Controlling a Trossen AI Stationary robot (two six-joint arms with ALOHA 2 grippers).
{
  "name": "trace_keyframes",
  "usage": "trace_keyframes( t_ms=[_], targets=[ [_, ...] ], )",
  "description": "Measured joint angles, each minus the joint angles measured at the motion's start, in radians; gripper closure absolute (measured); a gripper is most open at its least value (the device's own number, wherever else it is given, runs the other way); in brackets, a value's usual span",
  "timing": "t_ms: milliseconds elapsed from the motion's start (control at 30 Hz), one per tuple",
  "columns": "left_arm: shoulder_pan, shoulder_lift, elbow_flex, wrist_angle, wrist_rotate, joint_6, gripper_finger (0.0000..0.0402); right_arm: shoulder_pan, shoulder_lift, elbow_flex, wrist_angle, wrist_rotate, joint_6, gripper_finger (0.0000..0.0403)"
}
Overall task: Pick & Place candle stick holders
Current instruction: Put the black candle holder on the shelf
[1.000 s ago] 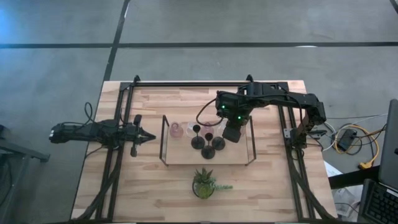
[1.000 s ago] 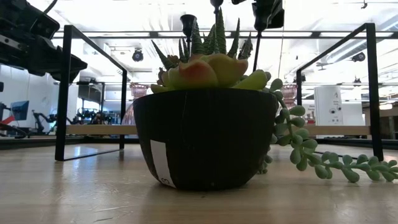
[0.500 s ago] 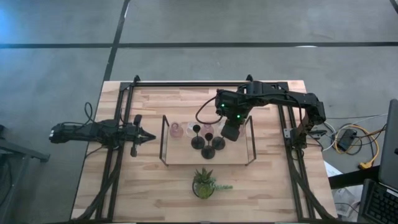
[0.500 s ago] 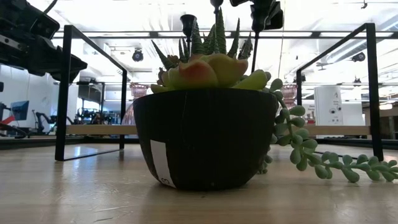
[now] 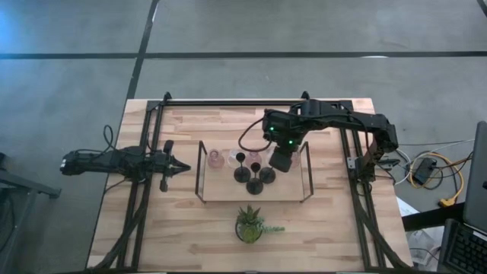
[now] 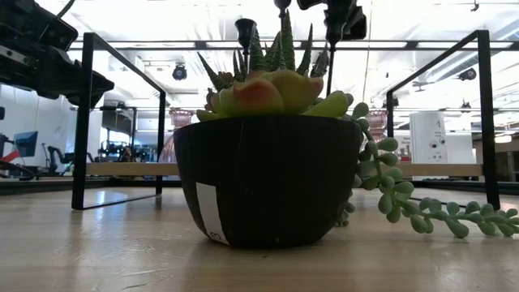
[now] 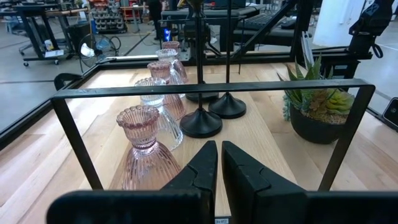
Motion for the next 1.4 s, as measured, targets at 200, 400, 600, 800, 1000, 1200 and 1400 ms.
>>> trace_keyframes(
  t_ms=[200,400,600,800,1000,1200,1400],
  targets=[
    [0.0,0.0,0.0,0.0,0.0,0.0,0.0374,0.0,0.001,-0.001,0.014,0.007,-0.001,0.0332],
    [0.0,0.0,0.0,0.0,0.001,0.0,0.0374,0.0,-0.001,-0.001,0.018,0.022,-0.001,0.0322],
    [0.0,0.0,0.0,0.0,0.001,0.0,0.0374,0.0,-0.004,-0.001,0.018,0.022,-0.001,0.0321],
    [0.0,0.0,0.0,0.0,0.001,0.0,0.0374,0.0,-0.005,-0.001,0.016,0.025,-0.001,0.0321],
    [0.0,0.0,0.0,0.0,0.002,0.0,0.0374,0.001,-0.027,0.0,0.014,0.047,-0.005,0.0321],
    [0.0,0.0,0.0,0.0,0.005,0.0,0.0374,0.001,-0.051,0.0,0.022,0.048,0.002,0.0316],
    [0.0,0.0,0.0,0.0,0.004,0.0,0.0374,0.001,-0.054,0.0,0.025,0.048,-0.001,0.0289]
  ],
)
